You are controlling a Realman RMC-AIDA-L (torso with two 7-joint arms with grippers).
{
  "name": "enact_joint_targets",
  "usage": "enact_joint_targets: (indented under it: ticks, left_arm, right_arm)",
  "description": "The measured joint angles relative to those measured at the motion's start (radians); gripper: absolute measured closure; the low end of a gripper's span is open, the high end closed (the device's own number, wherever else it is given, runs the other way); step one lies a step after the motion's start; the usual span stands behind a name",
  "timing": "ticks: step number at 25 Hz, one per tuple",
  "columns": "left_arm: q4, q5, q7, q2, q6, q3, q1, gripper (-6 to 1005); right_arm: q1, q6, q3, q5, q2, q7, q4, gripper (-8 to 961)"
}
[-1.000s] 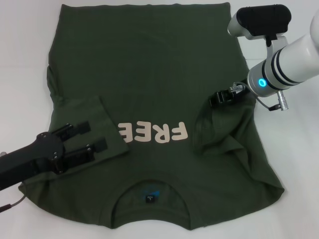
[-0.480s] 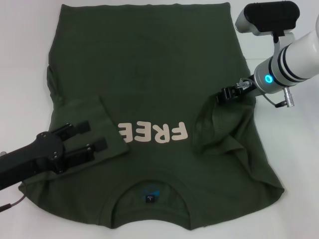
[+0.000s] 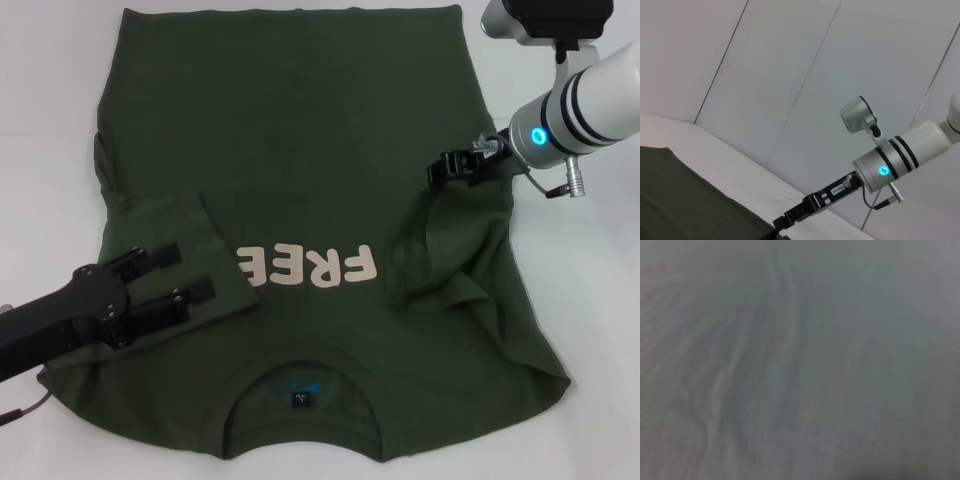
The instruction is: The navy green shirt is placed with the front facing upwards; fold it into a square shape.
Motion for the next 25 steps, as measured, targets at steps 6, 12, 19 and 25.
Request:
enact_joint_targets:
  ticks: [6, 12, 19, 25]
  left_arm:
    - [0.000, 0.000, 0.000, 0.000, 0.000, 0.001, 0.000, 94]
    - [0.000, 0.000, 0.005, 0.000, 0.000, 0.003, -0.003, 94]
    - [-0.006, 0.000, 0.008, 0.000, 0.000, 0.004, -0.003, 94]
    - [-0.010, 0.000, 0.009, 0.000, 0.000, 0.004, -0.003, 95]
  right_arm:
    - [0.000, -0.007, 0.010, 0.001, -0.006, 0.030, 0.005, 395]
    - [-0.001, -0.024, 0.008, -0.004, -0.007, 0.041, 0.007, 395]
    - [0.000, -0.015, -0.012, -0.006, 0.002, 0.041, 0.023, 394]
    - [0.000, 0.010, -0.015, -0.006, 0.009, 0.039, 0.036, 395]
